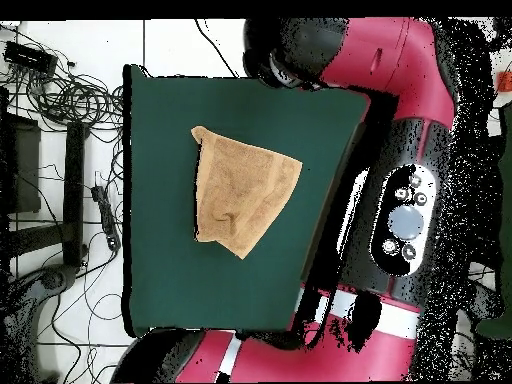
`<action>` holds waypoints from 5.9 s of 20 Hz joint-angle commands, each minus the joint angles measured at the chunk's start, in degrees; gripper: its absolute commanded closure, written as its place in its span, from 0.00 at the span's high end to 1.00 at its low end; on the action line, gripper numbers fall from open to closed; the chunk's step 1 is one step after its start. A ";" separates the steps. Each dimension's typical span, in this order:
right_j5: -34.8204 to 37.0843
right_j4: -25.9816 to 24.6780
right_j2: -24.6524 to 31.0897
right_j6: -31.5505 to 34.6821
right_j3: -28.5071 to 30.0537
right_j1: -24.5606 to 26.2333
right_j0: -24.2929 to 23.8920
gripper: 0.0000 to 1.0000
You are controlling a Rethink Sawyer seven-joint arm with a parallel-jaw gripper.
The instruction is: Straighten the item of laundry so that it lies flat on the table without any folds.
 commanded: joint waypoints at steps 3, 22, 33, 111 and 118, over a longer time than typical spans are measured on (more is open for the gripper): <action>1.43 -2.74 8.61 -20.25 6.77 1.06 -1.14 1.00; 5.06 -7.57 13.30 -25.91 7.62 -0.37 -2.53 1.00; 1.96 -6.84 9.03 -4.21 13.94 -3.84 -0.80 1.00; -4.80 26.51 -19.81 84.89 26.47 1.72 10.77 1.00; -5.34 30.06 -20.51 90.45 27.49 2.10 12.06 1.00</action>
